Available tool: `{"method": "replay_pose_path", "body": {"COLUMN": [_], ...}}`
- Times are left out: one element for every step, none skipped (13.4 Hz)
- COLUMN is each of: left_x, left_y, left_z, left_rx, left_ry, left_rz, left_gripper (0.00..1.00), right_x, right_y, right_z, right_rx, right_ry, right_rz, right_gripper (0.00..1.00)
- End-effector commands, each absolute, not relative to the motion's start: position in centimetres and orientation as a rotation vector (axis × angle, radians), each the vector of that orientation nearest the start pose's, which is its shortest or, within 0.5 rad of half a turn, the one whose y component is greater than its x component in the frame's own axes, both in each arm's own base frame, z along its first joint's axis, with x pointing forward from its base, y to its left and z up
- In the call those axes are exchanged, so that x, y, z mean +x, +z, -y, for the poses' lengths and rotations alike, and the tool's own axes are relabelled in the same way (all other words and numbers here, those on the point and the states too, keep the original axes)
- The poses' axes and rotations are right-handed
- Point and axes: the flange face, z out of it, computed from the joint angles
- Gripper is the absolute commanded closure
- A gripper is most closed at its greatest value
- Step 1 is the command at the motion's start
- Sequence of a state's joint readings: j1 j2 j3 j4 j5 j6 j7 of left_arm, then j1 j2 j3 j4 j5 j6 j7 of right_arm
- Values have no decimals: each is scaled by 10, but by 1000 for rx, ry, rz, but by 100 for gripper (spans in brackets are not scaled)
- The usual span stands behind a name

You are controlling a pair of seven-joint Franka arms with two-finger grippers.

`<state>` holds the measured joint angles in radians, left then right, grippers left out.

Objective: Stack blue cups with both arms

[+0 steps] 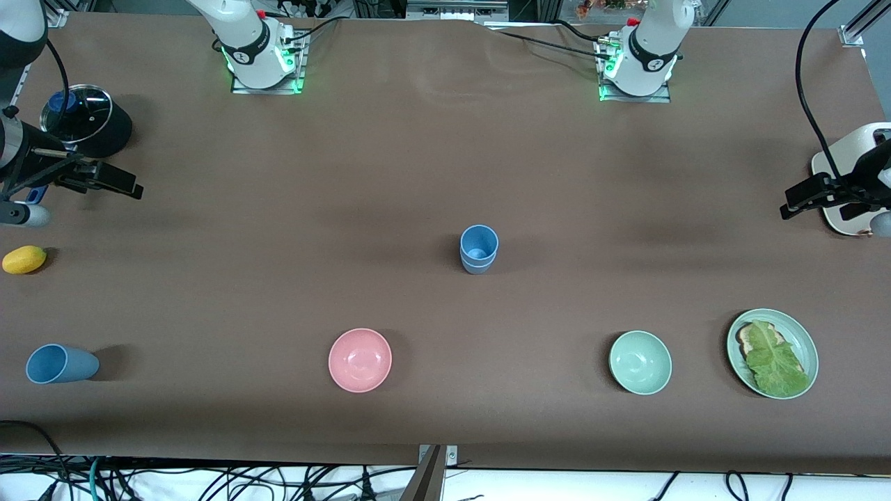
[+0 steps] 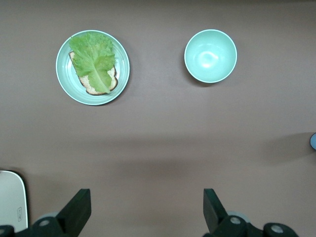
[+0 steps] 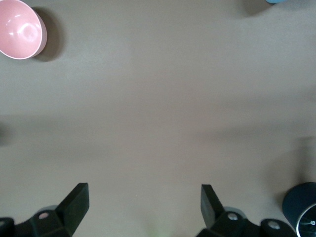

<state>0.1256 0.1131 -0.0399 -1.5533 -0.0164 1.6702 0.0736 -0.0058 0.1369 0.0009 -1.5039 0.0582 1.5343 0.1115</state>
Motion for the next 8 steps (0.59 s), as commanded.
{"method": "replay_pose_path", "body": {"left_x": [595, 596, 596, 596, 596, 596, 596, 596], "left_y": [581, 580, 580, 580, 580, 580, 580, 580], "left_z": [-51, -51, -50, -50, -51, -50, -50, -50], "left_rx": [-3173, -3173, -3173, -3173, -3173, -3173, -3173, -3173], "left_ry": [-14, -12, -12, -12, -12, -12, -12, -12], "left_rz": [-5, -5, -8, -8, -5, -8, -8, -8], "left_gripper": [0, 0, 0, 0, 0, 0, 0, 0], "right_x": [582, 582, 581, 580, 580, 581, 582, 582], "right_y": [576, 578, 580, 581, 584, 591, 602, 604], "right_z": [-5, -2, -2, -2, 1, 1, -1, 1], "right_rx": [-3106, -3120, -3123, -3125, -3124, -3123, -3128, -3132], "right_ry": [174, 169, 167, 164, 155, 128, 99, 94], "right_rz": [-158, -158, -156, -144, -139, -134, -129, -134], "right_gripper": [0, 0, 0, 0, 0, 0, 0, 0]}}
